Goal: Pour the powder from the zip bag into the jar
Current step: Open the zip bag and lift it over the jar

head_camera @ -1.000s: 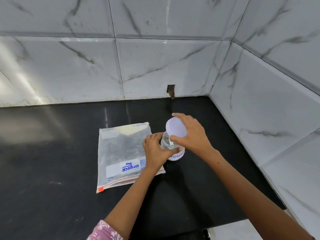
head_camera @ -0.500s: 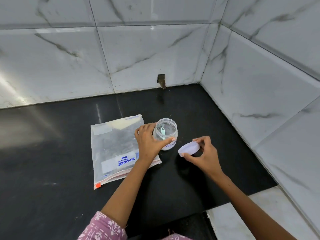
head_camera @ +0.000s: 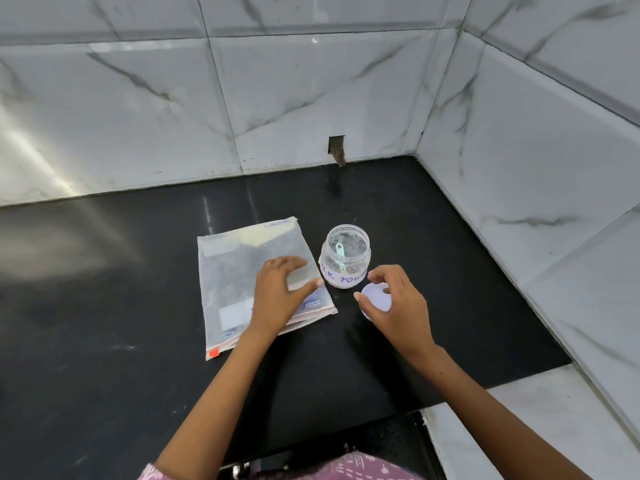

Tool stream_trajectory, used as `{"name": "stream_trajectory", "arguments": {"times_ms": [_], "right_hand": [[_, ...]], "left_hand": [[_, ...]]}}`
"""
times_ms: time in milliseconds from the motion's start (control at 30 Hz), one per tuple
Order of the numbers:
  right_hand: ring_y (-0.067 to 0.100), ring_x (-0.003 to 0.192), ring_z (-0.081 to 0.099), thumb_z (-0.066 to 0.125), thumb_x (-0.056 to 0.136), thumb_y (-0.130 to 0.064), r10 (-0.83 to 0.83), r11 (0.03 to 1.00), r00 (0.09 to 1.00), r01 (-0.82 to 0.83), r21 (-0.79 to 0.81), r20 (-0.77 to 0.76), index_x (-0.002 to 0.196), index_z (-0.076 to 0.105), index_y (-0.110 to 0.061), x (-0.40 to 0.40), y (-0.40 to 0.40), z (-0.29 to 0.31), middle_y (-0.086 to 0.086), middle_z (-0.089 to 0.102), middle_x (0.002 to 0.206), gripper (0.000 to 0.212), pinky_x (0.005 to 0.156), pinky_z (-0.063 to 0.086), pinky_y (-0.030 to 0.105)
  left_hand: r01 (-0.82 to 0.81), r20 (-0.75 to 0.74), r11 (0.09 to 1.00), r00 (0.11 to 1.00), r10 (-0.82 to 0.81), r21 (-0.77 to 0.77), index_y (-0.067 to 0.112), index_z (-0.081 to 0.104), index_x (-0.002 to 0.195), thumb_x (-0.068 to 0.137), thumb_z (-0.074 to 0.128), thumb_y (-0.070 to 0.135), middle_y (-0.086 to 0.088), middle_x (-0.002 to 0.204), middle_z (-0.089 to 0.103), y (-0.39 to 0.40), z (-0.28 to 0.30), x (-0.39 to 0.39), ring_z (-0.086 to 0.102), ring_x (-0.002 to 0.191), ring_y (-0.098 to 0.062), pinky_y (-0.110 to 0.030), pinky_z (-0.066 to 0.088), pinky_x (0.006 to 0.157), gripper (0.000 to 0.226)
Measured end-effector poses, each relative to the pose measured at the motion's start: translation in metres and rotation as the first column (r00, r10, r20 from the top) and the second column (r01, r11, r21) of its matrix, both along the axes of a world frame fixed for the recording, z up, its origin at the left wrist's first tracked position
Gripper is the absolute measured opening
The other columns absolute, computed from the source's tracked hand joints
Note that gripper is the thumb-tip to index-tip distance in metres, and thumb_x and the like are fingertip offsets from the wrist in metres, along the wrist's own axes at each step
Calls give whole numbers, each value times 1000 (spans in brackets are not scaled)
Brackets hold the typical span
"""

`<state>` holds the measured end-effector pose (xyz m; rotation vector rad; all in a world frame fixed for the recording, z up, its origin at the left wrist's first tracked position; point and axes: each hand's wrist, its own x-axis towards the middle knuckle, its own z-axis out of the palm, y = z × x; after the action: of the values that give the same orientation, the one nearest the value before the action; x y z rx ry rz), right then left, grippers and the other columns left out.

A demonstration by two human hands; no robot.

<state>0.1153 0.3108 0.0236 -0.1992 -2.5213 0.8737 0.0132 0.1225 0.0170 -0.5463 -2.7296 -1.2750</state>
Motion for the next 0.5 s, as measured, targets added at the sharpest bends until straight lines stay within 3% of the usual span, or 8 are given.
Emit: {"name": "stream_trajectory", "arguments": {"times_ms": [133, 267, 367, 500], "right_hand": [[10, 70, 57, 66, 82, -21, 226, 972, 974, -224, 74, -11, 86, 59, -14, -15, -41, 7, -4, 61, 88, 11, 58, 51, 33], [18, 83, 62, 62, 83, -20, 388, 907, 913, -402, 122, 123, 94, 64, -12, -34, -71, 4, 0, 63, 99, 13, 61, 52, 36], [18, 86, 62, 62, 83, -22, 476, 836, 856, -511, 199, 200, 97, 65, -15, -43, -84, 1, -2, 63, 103, 16, 62, 51, 34], [17, 91, 63, 62, 85, -22, 515, 776, 818, -572, 267, 256, 86, 70, -15, -47, -92, -5, -3, 66, 107, 10, 63, 47, 28]], "left_hand": [[68, 88, 976, 995, -50, -208, 16, 73, 100, 70, 81, 34, -2, 106, 68, -52, 3, 3, 55, 103, -21, -28, 40, 87, 36], [133, 144, 914, 986, -83, -382, 20, 73, 100, 68, 82, 31, 2, 104, 67, -83, 9, 14, 55, 98, -19, -26, 38, 80, 35], [69, 119, 897, 993, -19, -436, 22, 74, 94, 66, 81, 28, 4, 96, 69, -94, 11, 22, 59, 92, -19, -24, 35, 73, 29], [-38, 86, 903, 993, 82, -428, 25, 75, 84, 72, 74, 26, 7, 87, 71, -97, 12, 29, 61, 84, -15, -20, 32, 66, 12]]}}
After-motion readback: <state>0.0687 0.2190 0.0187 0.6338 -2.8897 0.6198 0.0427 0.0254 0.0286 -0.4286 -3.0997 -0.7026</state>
